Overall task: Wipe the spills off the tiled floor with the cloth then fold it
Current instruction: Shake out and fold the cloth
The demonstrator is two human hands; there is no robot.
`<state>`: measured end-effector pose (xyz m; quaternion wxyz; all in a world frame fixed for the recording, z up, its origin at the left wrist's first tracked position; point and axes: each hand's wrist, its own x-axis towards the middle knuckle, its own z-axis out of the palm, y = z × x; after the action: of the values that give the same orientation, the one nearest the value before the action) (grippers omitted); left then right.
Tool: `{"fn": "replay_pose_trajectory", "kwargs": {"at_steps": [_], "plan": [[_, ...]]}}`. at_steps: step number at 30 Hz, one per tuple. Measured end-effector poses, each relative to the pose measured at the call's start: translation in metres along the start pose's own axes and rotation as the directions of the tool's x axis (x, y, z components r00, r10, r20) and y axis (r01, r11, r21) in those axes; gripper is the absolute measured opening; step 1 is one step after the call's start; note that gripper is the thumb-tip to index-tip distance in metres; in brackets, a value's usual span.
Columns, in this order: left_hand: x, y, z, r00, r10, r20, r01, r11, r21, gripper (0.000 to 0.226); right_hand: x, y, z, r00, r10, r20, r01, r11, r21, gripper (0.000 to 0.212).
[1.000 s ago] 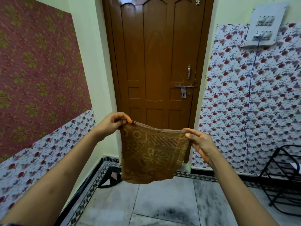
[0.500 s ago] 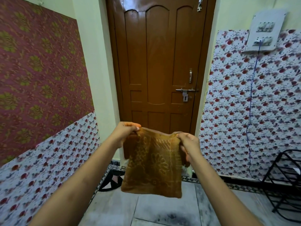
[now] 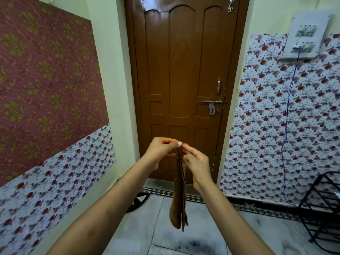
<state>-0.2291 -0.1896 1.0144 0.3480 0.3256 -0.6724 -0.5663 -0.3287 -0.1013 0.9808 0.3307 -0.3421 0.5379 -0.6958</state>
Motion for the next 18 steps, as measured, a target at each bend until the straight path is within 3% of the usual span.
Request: {"fn": "replay_pose_trajectory", "kwargs": {"at_steps": [4, 13, 18], "plan": [[0.0018, -0.0003, -0.0038, 1.000, 0.001, -0.016, -0.001, 1.000, -0.007, 0.010, 0.0018, -0.0023, -0.0007, 0.997, -0.068, 0.024, 0.069, 0.997, -0.034, 0.029], [-0.0018, -0.0020, -0.0041, 0.999, -0.031, -0.011, 0.030, 0.998, -0.050, 0.014, 0.0089, 0.0023, 0.0011, 0.962, -0.242, -0.127, 0.209, 0.951, -0.229, 0.013], [-0.0002, 0.0004, -0.0049, 0.998, -0.049, -0.031, 0.047, 0.995, -0.086, 0.007, 0.0038, 0.0038, 0.0073, 0.951, -0.297, -0.087, 0.268, 0.930, -0.252, 0.013]]}}
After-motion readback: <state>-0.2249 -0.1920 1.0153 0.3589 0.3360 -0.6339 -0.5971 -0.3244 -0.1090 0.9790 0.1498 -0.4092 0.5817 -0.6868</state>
